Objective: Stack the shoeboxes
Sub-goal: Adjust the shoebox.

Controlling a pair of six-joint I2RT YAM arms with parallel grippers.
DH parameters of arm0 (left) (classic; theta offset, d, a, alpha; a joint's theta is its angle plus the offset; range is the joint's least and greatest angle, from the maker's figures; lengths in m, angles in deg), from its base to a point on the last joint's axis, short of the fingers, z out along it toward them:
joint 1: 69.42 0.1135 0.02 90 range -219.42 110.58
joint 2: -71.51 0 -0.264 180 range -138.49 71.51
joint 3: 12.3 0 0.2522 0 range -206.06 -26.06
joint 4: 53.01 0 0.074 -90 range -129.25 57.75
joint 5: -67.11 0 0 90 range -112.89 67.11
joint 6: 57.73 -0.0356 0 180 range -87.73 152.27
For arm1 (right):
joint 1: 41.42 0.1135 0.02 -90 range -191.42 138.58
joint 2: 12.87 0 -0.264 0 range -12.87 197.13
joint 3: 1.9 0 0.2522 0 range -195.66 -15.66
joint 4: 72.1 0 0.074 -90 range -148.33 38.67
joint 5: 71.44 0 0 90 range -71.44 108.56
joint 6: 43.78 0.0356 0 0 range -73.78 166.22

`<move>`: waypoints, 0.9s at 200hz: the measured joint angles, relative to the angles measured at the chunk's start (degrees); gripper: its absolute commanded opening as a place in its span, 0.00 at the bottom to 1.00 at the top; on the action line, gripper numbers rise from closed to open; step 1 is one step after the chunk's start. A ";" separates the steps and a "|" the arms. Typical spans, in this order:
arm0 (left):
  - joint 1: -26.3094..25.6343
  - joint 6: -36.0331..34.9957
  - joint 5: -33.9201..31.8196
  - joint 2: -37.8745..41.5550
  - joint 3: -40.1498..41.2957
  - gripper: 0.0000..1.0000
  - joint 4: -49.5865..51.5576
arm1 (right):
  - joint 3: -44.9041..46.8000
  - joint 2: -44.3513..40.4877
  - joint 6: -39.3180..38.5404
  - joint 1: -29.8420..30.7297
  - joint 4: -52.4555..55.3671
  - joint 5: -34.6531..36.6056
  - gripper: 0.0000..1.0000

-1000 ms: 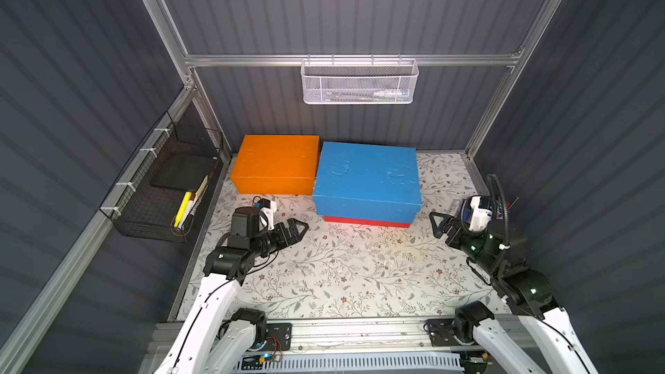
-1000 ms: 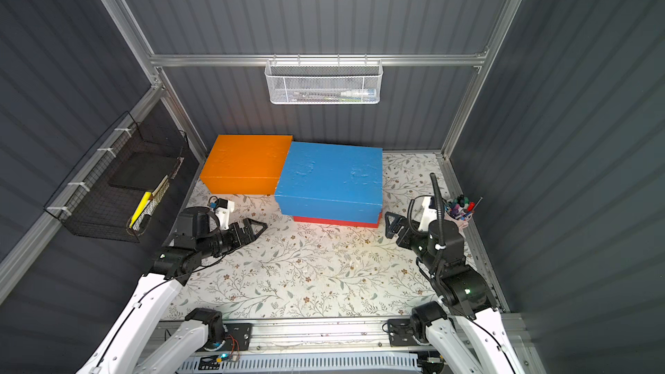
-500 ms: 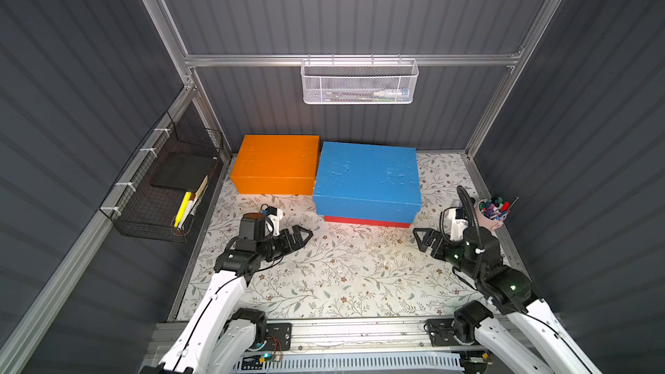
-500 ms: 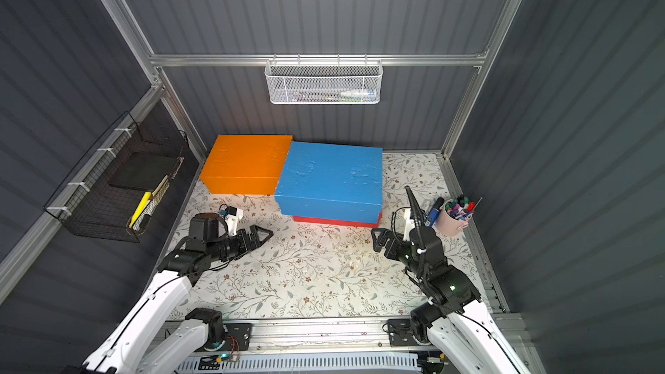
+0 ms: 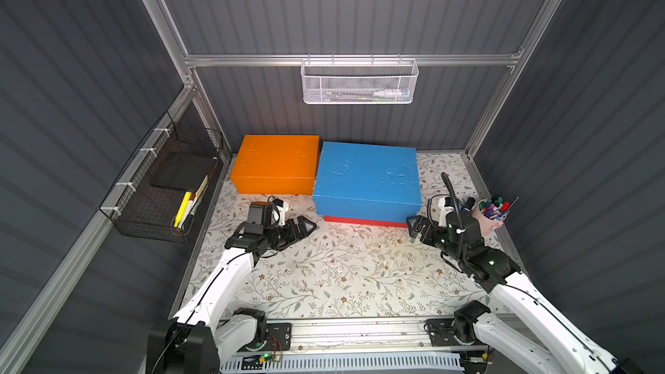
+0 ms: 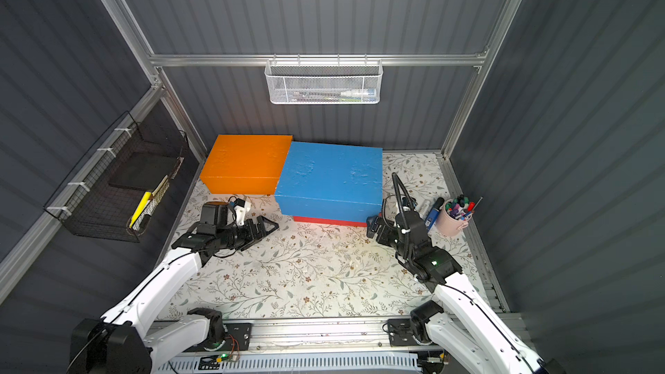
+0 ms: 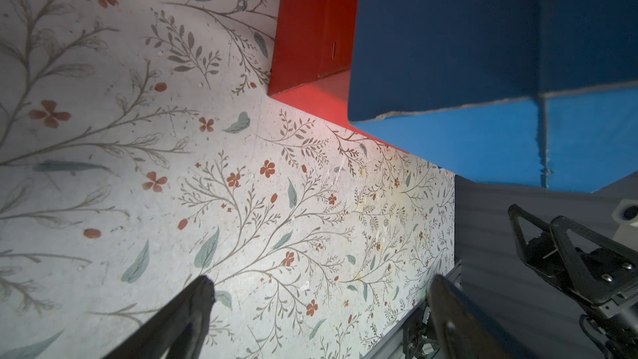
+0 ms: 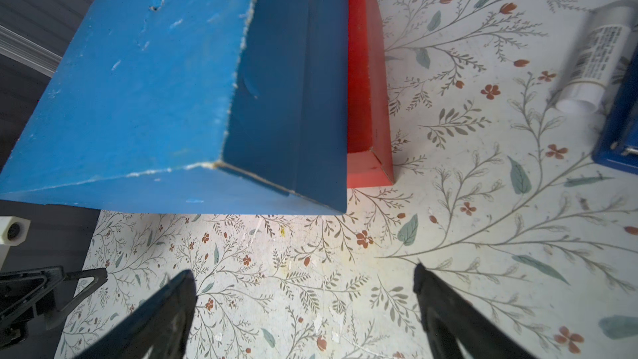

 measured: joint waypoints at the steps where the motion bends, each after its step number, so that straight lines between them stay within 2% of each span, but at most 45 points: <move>1: 0.00 0.00 0.00 -0.11 -0.11 0.99 0.00 | -0.04 0.11 0.00 0.00 -0.07 0.04 0.99; 74: 0.00 -1.99 -0.70 -10.14 -6.16 0.99 -2.43 | -0.70 5.57 -0.17 0.00 -3.54 4.66 0.99; 180: 0.00 -5.55 -2.19 -18.14 -11.34 0.99 -8.59 | -3.32 8.44 -1.75 -0.02 -6.49 9.09 0.99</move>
